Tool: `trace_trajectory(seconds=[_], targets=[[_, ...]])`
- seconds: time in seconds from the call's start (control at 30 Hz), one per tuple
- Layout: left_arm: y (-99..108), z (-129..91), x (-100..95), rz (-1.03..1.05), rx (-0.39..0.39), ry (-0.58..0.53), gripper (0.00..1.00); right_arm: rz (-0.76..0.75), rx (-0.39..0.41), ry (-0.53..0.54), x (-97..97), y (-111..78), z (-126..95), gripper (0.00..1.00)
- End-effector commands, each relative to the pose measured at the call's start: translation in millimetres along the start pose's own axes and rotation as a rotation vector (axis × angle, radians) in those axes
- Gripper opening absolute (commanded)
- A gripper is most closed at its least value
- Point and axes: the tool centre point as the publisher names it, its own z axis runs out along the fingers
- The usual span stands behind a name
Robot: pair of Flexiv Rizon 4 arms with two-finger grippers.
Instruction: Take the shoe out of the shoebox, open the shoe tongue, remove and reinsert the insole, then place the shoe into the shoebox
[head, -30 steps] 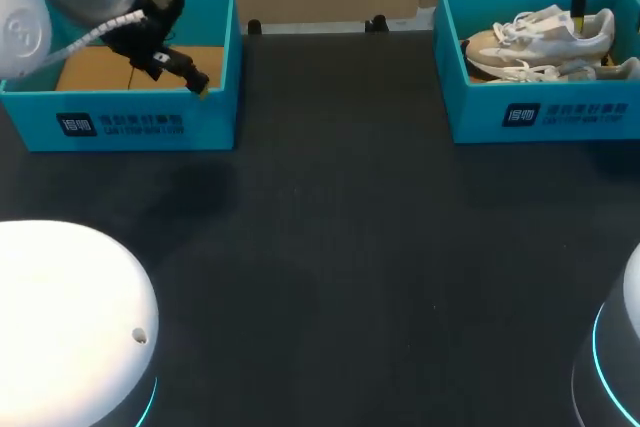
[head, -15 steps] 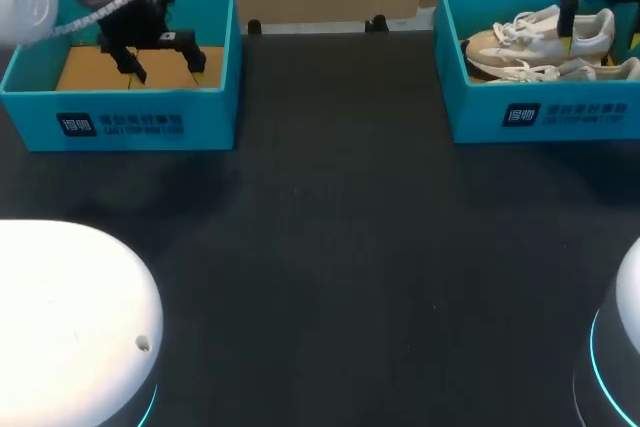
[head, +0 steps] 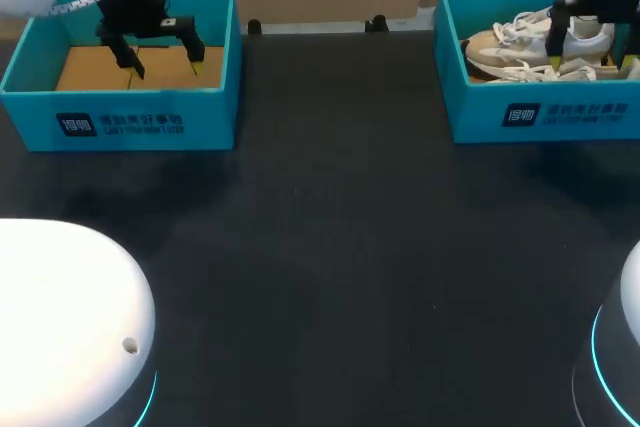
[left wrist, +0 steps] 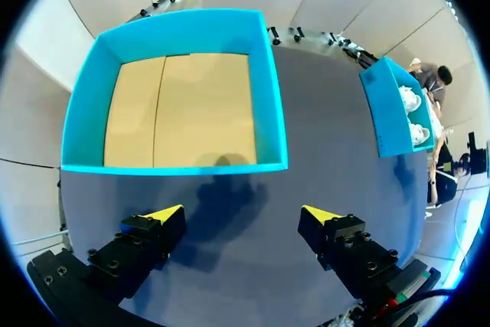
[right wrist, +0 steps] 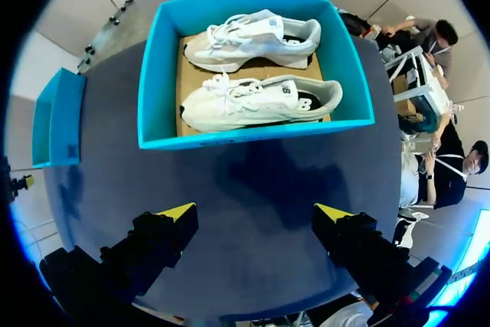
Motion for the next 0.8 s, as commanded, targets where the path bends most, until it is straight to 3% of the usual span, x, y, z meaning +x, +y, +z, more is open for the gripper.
trace_trajectory(seconds=[0.03,0.4,0.8], targets=[[-5.0,-5.2,2.5,0.003,-0.015,-0.018,1.00,-0.016,-0.094,0.022,-1.0,-13.8,1.4,1.00],[-8.9,-26.4,13.9,0.015,-0.007,-0.058,1.00,-0.034,-0.088,0.051,-4.4,-29.8,6.7,1.00],[-4.3,-25.6,19.4,-0.004,-0.017,-0.083,1.00,-0.044,-0.034,0.072,-19.4,-42.3,27.0,1.00]])
